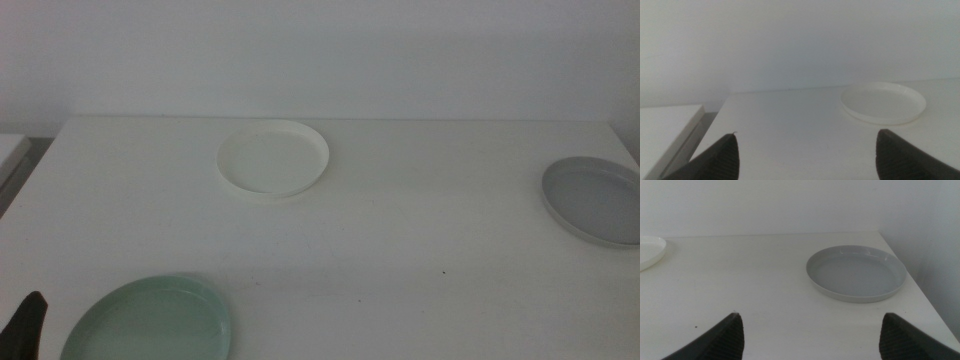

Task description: Stack the three bowls on top of each other.

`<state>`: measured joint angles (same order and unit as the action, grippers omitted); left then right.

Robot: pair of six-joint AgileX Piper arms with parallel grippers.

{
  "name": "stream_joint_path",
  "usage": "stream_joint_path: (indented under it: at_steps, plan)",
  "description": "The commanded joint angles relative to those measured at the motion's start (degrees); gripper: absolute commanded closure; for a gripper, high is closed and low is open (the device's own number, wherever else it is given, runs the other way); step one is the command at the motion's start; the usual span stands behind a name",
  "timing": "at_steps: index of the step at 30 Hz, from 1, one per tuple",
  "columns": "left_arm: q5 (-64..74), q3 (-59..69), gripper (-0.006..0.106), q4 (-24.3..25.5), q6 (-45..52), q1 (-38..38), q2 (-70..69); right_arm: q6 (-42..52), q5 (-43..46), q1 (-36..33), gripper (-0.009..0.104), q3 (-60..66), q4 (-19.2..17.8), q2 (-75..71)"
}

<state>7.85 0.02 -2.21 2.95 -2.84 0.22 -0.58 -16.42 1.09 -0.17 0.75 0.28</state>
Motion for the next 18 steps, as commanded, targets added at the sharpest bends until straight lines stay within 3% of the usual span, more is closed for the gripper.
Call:
stream_joint_path:
  at_steps: [1, 12, 18]
  plan:
    - [-1.7, -0.02, 0.007, -0.76, -0.45, 0.0, -0.22, 0.22, 0.12, 0.2, 0.004, 0.17, -0.42, -0.28]
    - [-3.3, -0.02, 0.007, 0.3, 0.16, 0.1, -0.22, 0.22, 0.12, 0.2, 0.004, 0.17, -0.42, -0.28]
    - [-3.09, -0.02, 0.007, -0.29, 0.02, 5.26, -0.22, 0.22, 0.12, 0.2, 0.004, 0.17, -0.42, -0.28]
